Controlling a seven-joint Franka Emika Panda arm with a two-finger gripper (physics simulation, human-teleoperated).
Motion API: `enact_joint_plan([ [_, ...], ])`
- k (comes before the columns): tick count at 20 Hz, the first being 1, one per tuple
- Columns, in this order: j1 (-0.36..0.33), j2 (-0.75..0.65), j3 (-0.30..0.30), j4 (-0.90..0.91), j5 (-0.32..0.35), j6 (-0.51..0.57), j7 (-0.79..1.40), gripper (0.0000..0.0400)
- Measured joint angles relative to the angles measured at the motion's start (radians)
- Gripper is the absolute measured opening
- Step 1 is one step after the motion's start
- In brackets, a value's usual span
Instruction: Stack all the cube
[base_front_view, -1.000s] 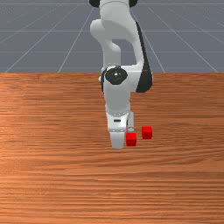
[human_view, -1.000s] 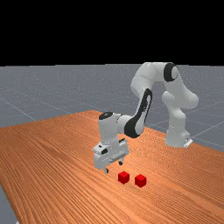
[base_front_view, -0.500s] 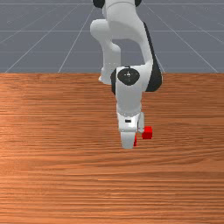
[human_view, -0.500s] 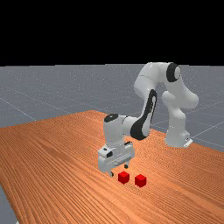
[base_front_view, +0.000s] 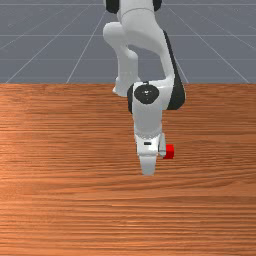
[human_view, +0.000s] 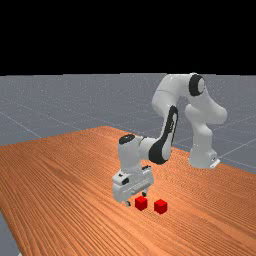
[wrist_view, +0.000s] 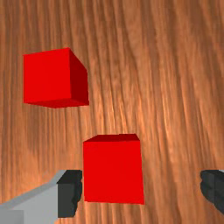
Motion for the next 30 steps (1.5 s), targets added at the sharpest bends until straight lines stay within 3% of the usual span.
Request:
enact_joint_plan([
  [6, 0.017, -0.044, -0.015, -0.012, -0.008, -0.025, 0.046, 0.04],
  [15, 0.022, 0.013, -0.01, 0.046, -0.012, -0.067, 0.04, 0.04],
  [21, 0.016, 0.024, -0.003, 0.042, -0.003, 0.003, 0.027, 0.04],
  [30, 0.02, 0.052, -0.007, 0.095, -0.006, -0.022, 0.034, 0.04],
])
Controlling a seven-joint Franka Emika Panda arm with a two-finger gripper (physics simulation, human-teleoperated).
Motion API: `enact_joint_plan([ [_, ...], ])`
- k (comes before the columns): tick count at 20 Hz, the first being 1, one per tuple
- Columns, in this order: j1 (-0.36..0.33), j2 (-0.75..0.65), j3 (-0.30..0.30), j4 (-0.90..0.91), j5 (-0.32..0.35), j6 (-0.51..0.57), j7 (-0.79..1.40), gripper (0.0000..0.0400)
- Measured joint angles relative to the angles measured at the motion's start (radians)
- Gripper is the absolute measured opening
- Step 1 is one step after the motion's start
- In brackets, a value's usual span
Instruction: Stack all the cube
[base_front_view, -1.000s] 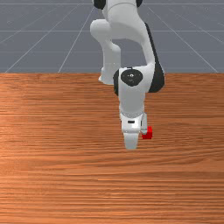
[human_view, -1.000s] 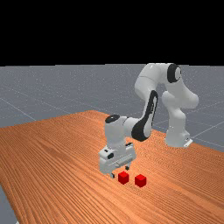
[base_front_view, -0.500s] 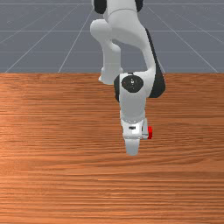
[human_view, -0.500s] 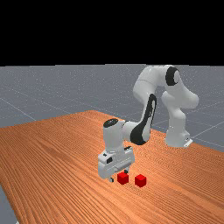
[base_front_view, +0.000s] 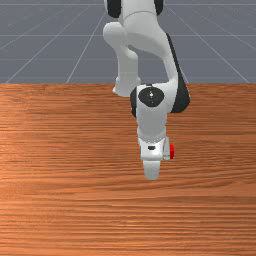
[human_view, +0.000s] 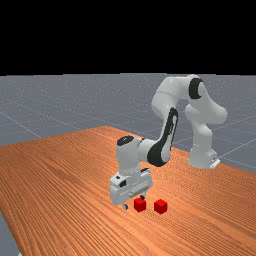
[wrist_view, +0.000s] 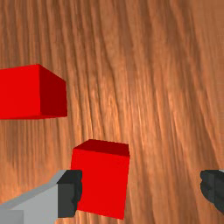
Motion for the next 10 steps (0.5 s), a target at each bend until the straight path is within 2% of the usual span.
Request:
enact_joint_plan([
  [4, -0.002, -0.008, 0.004, -0.015, 0.005, 0.041, -0.005, 0.04],
  [5, 0.001, -0.006, 0.001, -0.008, 0.002, 0.03, 0.0, 0.0251],
  [6, 0.001, -0.005, 0.002, -0.003, 0.002, 0.024, 0.0, 0.0156],
  [8, 0.001, -0.002, 0.002, 0.004, 0.002, 0.019, 0.0, 0.0079],
  [10, 0.001, -0.002, 0.001, 0.004, 0.001, 0.028, -0.001, 0.0059],
])
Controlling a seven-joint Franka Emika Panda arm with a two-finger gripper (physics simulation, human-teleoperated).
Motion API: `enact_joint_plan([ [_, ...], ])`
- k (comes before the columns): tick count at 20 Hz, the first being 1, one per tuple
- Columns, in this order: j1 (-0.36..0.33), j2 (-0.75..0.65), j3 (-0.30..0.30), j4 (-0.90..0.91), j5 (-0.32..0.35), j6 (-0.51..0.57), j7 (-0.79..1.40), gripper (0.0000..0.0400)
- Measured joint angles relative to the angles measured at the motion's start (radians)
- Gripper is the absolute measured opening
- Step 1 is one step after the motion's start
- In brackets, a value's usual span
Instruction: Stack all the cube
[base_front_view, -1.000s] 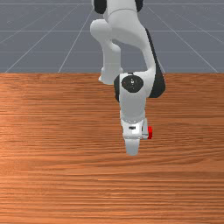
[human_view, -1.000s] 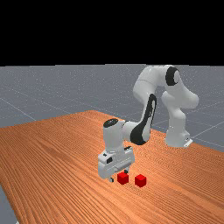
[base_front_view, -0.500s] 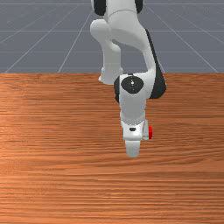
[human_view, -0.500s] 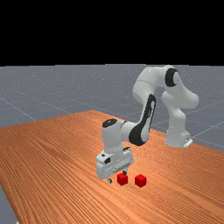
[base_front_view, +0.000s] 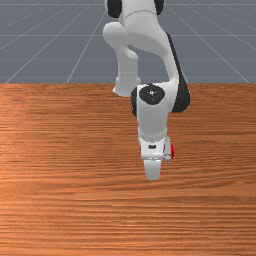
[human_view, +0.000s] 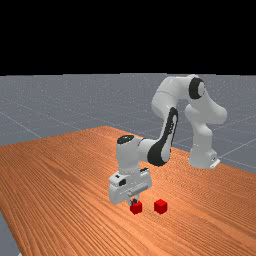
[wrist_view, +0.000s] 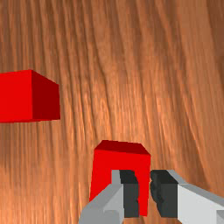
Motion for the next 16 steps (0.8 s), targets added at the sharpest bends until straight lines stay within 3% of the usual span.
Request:
enact_joint_plan([
  [2, 0.0, -0.003, 0.0, -0.008, 0.0, 0.018, -0.001, 0.0063],
  [8, 0.0, -0.009, 0.0, -0.007, 0.0, 0.012, -0.001, 0.0027],
  [9, 0.0, -0.005, 0.0, -0.001, 0.0, 0.005, 0.0, 0.0181],
  [10, 0.003, -0.006, -0.004, -0.006, -0.004, 0.016, 0.004, 0.0267],
  [11, -0.001, -0.006, 0.0, -0.007, -0.001, 0.016, -0.005, 0.0319],
  [13, -0.002, -0.006, 0.0, -0.007, -0.001, 0.016, -0.007, 0.037],
  [16, -0.003, 0.021, 0.0, 0.036, -0.001, -0.029, -0.002, 0.0393],
])
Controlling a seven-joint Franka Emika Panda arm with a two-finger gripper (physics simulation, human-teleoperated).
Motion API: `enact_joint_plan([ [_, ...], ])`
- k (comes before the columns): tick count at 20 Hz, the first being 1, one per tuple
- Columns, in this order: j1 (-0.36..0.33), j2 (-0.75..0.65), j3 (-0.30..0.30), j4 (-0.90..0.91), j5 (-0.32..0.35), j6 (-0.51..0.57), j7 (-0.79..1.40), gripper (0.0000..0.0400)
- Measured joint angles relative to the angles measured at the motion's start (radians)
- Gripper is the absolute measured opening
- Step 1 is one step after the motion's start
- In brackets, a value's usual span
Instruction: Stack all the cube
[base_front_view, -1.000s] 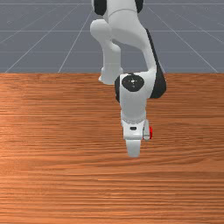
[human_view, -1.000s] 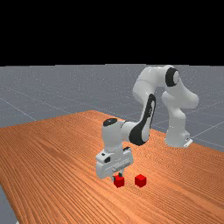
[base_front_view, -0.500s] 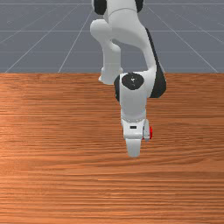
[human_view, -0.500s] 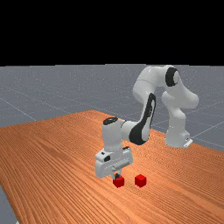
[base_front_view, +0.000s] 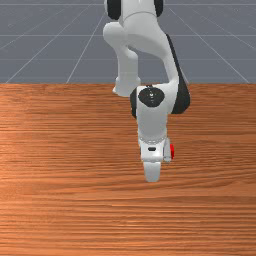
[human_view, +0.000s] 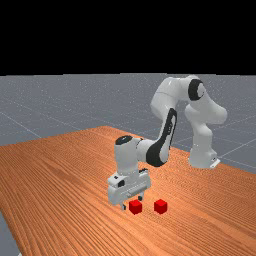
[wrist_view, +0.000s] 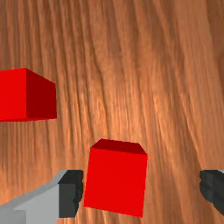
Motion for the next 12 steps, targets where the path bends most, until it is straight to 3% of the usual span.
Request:
enact_joint_plan([
  [3, 0.0, 0.081, 0.001, 0.077, 0.0, -0.035, 0.0, 0.0399],
  [4, 0.0, 0.094, -0.001, 0.086, -0.002, -0.015, -0.001, 0.035],
  [7, 0.0, 0.085, -0.001, 0.045, -0.002, 0.076, -0.008, 0.0333],
  [10, 0.0, 0.074, -0.001, 0.02, -0.001, 0.11, -0.009, 0.0382],
  [11, -0.001, 0.078, 0.0, 0.029, -0.003, 0.094, -0.014, 0.0233],
  [12, -0.002, 0.078, 0.001, 0.028, -0.003, 0.094, -0.016, 0.0198],
])
